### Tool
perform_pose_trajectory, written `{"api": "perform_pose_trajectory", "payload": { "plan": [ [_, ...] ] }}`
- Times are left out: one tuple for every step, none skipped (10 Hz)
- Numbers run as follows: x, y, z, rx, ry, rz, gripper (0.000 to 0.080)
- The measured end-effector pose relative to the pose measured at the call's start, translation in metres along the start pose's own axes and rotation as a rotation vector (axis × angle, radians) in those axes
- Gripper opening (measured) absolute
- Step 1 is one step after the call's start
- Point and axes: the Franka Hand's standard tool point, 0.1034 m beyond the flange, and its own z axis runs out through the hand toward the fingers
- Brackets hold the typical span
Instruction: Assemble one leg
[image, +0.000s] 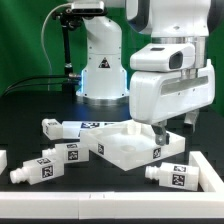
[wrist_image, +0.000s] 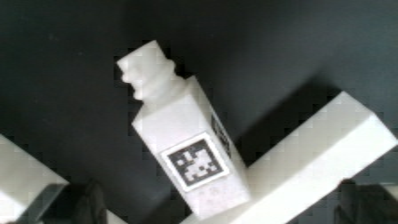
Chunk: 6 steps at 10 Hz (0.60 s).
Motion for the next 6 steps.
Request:
{"api": "perform_pose_trajectory", "payload": {
  "plan": [
    [0.0, 0.0, 0.0, 0.0, 0.0, 0.001, 0.0649],
    [0.0, 0.0, 0.0, 0.0, 0.0, 0.001, 0.0649],
    [0.0002, -0.0003, 0.0, 0.0, 0.0, 0.001, 0.0649],
    [0.0001, -0.0002, 0.0001, 0.001, 0.0, 0.001, 0.0649],
    [0.0, -0.0002, 0.0002, 0.001, 0.0, 0.001, 0.0649],
    [0.0, -0.0002, 0.0002, 0.001, 0.0, 0.001, 0.0649]
  ]
}}
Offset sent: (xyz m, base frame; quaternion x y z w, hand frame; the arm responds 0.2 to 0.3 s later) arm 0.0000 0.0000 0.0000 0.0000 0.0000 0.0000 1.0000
